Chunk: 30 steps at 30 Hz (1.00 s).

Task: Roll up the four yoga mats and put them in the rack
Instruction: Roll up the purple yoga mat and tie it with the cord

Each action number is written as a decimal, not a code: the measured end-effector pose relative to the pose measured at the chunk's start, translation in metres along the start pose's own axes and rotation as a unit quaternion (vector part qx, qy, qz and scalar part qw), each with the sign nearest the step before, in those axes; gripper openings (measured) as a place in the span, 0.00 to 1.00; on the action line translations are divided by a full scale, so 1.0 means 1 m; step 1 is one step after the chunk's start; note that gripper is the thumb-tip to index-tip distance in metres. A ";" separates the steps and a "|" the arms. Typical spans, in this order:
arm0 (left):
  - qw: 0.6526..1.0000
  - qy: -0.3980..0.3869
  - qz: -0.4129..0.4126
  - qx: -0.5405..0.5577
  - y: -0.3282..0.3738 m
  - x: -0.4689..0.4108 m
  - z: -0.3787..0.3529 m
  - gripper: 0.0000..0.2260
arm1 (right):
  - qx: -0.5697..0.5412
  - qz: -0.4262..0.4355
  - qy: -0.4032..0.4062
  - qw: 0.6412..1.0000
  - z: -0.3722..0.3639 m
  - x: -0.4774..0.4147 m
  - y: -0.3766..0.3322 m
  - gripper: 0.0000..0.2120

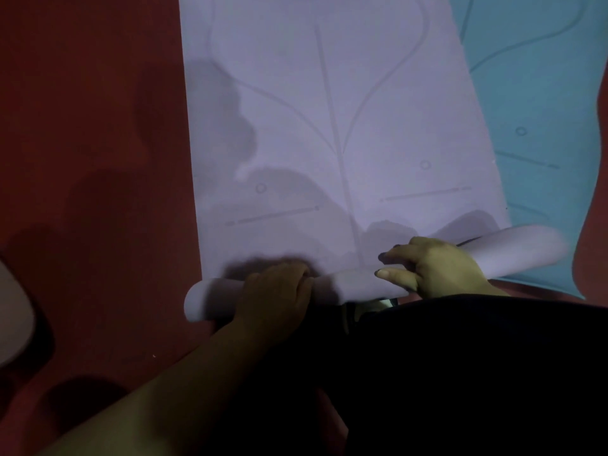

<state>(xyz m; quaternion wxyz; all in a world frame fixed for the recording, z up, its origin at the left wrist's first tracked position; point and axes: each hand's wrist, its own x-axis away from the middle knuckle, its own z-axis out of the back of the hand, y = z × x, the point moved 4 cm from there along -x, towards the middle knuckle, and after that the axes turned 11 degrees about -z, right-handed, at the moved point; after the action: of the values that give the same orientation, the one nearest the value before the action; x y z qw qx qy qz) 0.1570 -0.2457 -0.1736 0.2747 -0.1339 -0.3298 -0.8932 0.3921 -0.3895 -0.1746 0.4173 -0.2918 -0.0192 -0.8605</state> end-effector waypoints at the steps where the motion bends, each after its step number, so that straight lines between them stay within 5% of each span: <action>1: 1.000 -0.010 0.003 0.010 -0.001 0.001 -0.001 0.16 | -0.006 -0.005 -0.024 1.000 -0.001 -0.001 0.001 0.28; 9: 0.995 -0.082 0.012 0.052 -0.012 -0.014 -0.010 0.10 | -0.071 -0.029 -0.062 0.995 -0.005 -0.011 0.006 0.30; 13: 0.993 -0.097 0.021 0.059 -0.019 -0.027 -0.011 0.11 | -0.044 0.009 0.063 0.997 -0.001 -0.015 0.005 0.14; 17: 0.991 -0.107 0.027 0.079 -0.026 -0.035 -0.013 0.12 | 0.027 -0.016 0.151 0.988 0.004 -0.010 0.018 0.14; 24: 0.993 -0.069 0.035 0.090 -0.031 -0.034 -0.022 0.14 | -0.018 -0.069 0.007 0.997 -0.009 -0.015 0.030 0.03; 30: 0.994 -0.060 0.054 0.068 -0.030 -0.036 -0.025 0.13 | -0.043 -0.086 -0.020 0.995 -0.010 -0.025 0.028 0.11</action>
<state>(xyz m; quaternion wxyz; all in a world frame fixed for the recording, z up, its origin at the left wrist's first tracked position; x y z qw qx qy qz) 0.1670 -0.2288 -0.2231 0.3113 -0.1857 -0.3975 -0.8430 0.4197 -0.3931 -0.2012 0.3283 -0.3237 -0.0156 -0.8872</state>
